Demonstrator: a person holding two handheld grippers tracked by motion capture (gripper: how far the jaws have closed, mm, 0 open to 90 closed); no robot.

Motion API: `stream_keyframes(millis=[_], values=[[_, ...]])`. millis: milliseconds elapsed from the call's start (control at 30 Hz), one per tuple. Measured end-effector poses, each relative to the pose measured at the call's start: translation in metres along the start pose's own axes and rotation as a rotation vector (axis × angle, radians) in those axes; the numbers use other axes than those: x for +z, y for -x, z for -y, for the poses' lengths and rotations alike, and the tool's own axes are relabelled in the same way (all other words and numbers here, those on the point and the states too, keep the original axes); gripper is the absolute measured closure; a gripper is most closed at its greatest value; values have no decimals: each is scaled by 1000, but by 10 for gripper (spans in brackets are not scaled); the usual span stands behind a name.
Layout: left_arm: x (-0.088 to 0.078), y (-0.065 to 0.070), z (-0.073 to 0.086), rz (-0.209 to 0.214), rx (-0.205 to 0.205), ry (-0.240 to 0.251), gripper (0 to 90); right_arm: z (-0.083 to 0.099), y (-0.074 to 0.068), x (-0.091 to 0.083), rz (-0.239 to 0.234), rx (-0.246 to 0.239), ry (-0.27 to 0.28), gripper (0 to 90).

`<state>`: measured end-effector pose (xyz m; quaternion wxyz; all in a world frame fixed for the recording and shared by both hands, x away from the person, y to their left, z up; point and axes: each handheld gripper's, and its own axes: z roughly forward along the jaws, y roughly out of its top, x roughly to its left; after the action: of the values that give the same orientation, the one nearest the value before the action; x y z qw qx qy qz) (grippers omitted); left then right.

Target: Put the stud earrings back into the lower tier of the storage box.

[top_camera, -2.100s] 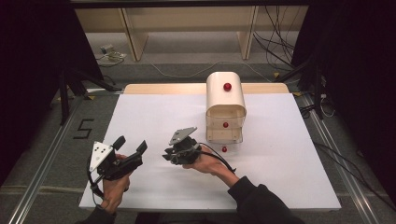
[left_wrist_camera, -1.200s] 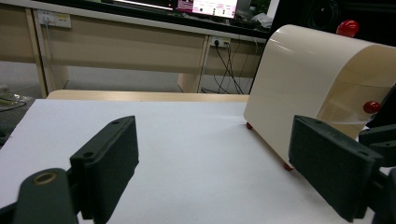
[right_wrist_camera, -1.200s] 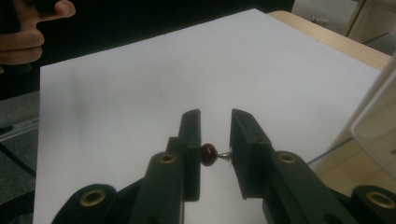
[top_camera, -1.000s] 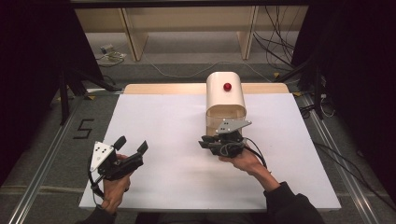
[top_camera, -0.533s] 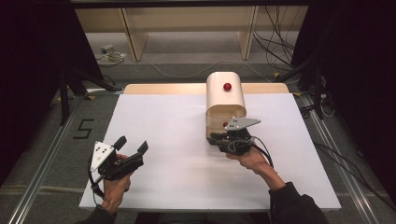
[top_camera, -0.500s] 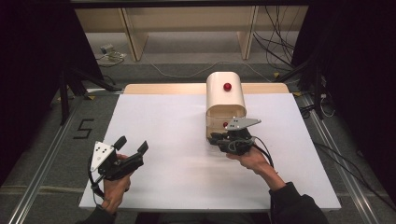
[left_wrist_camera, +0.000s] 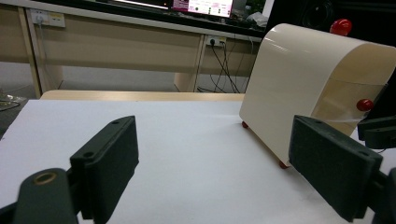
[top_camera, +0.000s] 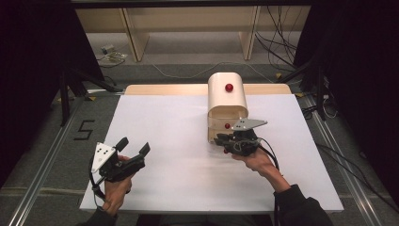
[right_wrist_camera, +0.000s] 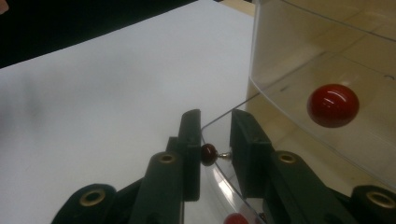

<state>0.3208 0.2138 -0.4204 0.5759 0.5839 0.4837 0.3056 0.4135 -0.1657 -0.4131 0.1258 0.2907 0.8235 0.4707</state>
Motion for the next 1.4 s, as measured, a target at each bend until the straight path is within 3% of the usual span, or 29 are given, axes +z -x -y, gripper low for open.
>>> stream_keyframes(millis=[1067,1400], values=[[3,7,2,93,34,-37,154,10,16,-8,67,59,-13,749],[5,12,4,132,88,-68,155,11,19,-7,84,80,-35,747]])
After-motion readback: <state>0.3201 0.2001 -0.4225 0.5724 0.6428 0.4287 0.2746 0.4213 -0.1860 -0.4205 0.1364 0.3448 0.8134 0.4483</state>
